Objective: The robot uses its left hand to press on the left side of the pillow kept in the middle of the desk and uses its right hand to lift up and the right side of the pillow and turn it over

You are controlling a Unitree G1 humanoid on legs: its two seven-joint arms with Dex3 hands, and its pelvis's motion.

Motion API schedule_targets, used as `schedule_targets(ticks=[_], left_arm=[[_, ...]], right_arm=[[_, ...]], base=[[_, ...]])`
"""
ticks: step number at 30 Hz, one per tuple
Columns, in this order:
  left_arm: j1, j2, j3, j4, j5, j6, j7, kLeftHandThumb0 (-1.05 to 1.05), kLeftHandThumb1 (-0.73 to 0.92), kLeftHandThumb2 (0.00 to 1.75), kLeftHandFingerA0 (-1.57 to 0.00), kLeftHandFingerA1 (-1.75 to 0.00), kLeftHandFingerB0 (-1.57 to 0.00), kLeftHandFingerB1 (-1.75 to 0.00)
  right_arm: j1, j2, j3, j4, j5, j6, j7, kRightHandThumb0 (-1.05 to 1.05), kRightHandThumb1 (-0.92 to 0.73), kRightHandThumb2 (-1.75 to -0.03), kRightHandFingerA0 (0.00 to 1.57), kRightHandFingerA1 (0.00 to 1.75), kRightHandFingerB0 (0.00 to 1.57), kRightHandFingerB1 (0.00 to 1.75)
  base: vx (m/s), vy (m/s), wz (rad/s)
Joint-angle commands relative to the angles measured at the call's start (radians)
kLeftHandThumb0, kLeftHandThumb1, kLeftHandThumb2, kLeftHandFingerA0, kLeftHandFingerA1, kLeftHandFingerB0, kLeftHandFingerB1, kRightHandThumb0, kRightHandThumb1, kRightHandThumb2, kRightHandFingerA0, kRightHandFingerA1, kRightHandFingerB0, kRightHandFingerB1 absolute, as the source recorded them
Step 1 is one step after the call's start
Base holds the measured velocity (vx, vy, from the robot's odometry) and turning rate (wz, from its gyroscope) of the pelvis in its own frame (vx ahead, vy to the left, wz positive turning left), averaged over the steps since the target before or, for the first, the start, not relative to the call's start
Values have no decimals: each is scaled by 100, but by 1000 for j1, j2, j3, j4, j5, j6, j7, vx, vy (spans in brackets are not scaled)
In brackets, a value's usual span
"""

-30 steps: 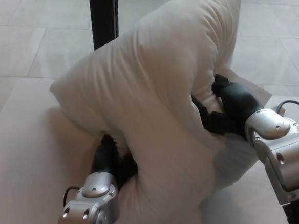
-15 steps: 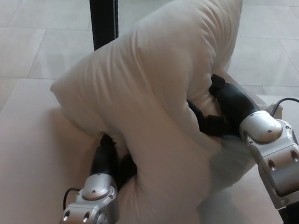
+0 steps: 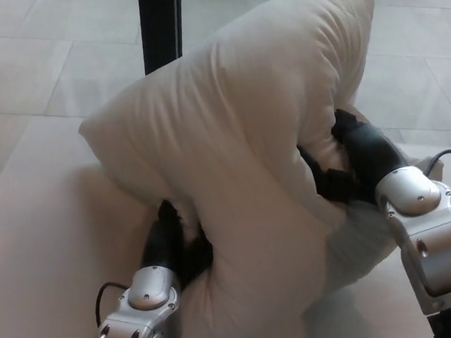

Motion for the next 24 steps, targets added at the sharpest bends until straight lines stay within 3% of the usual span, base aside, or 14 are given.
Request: schedule_targets(ticks=[1,2,3,5,6,10,11,17,22,23,24], left_arm=[[122,3,-108,-54,-122,177,-260,-71,65,59,-52,-71,0,0],[123,11,-80,-67,-140,194,-257,-71,65,59,-52,-71,0,0],[149,65,-23,-110,-162,186,-271,-73,65,60,-54,-61,0,-5],[154,135,35,-150,-185,200,-293,-75,65,60,-52,-62,0,-1],[155,147,52,-155,-194,214,-291,-79,51,89,-51,-68,0,-10],[151,252,187,-164,-265,264,-322,-73,45,86,-45,-64,0,-14],[154,265,187,-170,-259,268,-321,-75,58,58,-53,-54,0,-21],[165,355,244,-218,-309,312,-375,-71,59,58,-52,-55,0,-14],[214,431,315,-215,-332,259,-424,-79,57,60,-56,-57,0,-26],[224,457,335,-211,-329,254,-429,-88,46,89,-44,-61,-9,-11],[246,494,375,-207,-342,247,-449,-81,43,89,-43,-60,-5,-13]], right_arm=[[40,127,-137,-35,320,166,230,-63,-39,-79,53,65,19,45],[33,114,-164,-33,328,164,232,-63,-39,-79,53,65,19,45],[25,66,-254,-46,359,150,235,-59,-57,-57,46,45,26,35],[9,41,-387,-53,402,159,198,-57,-54,-56,42,51,26,33],[7,31,-412,-52,409,163,198,-66,-46,-80,30,57,17,44],[14,-45,-567,-34,434,145,181,-65,-45,-80,26,55,15,41],[25,-53,-586,-34,439,146,188,-63,-45,-80,29,57,15,41],[82,-154,-664,-29,432,168,231,-63,-45,-79,28,56,19,43],[153,-259,-745,8,450,164,286,-61,-46,-77,23,53,17,40],[166,-288,-780,22,462,181,291,-54,-57,-58,18,44,23,30],[191,-331,-825,38,467,182,296,-53,-58,-59,19,44,25,30]], base=[[0,0,0],[0,0,0],[0,0,0],[0,0,0],[0,0,0],[0,0,0],[0,0,0],[0,0,0],[0,0,0],[0,0,0],[0,0,0]])
